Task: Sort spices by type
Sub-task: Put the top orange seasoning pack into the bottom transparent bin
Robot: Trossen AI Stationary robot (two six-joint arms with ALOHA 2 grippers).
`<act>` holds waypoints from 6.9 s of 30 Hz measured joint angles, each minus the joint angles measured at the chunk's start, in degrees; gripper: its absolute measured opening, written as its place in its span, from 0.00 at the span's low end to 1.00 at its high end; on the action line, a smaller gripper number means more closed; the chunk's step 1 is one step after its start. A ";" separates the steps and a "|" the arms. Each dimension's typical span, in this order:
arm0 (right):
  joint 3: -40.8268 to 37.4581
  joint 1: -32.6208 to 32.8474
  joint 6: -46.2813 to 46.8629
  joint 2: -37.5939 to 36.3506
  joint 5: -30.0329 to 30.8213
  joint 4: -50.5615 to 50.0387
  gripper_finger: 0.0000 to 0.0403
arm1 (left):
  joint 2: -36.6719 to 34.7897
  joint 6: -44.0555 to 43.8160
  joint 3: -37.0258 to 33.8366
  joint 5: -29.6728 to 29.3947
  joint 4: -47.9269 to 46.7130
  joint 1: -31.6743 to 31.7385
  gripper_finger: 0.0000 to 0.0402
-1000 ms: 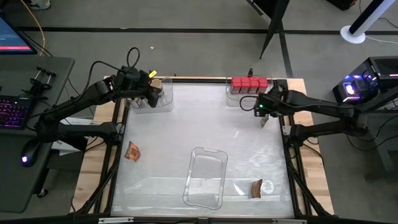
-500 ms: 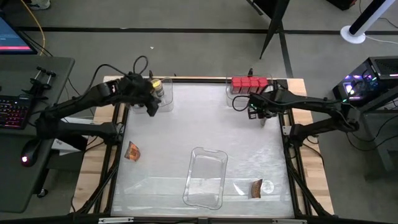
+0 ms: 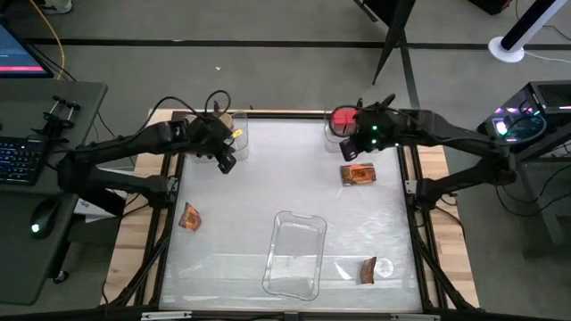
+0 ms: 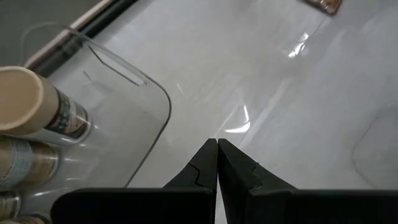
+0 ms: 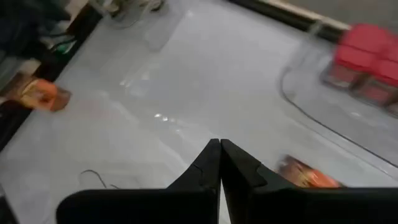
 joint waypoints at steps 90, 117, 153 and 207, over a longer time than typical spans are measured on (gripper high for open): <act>-9.24 7.31 -15.72 3.39 -18.68 18.24 0.06 | 3.68 2.08 -0.07 6.75 -3.15 1.16 0.00; 7.45 34.79 -4.28 40.27 -10.49 19.32 0.30 | 3.79 10.58 -0.07 5.03 -2.94 1.14 0.00; 13.51 33.16 -67.07 47.72 -21.88 6.55 0.00 | 3.79 3.04 -0.02 8.03 0.07 -3.26 0.00; 26.65 37.92 15.01 58.06 -13.00 1.70 0.00 | 5.19 17.05 -0.02 5.96 4.43 -2.99 0.00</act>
